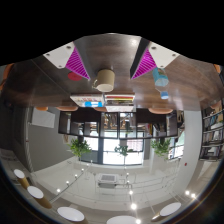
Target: Pour water
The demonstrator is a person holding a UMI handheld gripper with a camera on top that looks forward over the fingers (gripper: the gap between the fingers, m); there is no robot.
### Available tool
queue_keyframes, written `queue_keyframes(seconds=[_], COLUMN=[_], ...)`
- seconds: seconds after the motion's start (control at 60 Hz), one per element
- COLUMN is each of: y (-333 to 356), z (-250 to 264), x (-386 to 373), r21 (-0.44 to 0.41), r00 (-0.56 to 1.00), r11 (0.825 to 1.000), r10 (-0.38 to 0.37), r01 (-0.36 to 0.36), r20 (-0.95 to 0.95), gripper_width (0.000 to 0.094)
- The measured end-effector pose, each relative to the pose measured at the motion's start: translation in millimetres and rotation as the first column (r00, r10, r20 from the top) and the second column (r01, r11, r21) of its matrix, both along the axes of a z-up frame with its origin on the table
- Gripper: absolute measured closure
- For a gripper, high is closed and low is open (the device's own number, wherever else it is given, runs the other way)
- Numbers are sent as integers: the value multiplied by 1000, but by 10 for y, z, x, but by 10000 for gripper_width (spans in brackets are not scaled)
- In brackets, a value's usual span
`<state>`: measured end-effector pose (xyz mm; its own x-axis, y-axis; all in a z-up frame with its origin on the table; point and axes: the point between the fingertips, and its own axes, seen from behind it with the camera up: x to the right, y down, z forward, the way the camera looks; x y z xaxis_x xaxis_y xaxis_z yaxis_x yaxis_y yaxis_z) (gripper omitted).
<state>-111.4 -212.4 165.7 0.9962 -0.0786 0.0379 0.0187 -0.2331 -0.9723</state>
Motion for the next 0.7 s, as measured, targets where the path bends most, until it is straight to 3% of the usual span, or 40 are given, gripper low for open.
queue_keyframes(seconds=[0.167,0.383,0.55,0.7], y=[-31,12,263,652], z=[-376,-922,-931,-833], x=[-268,-1064,-1595,-1813], r21=[-41,-80,-43,15], r00=[1000,997,987,984], r11=[999,994,986,986], r10=[-1,74,159,169], r01=[0,-75,-160,-169], r20=[-6,-5,-7,-55], gripper_width=[153,141,145,145])
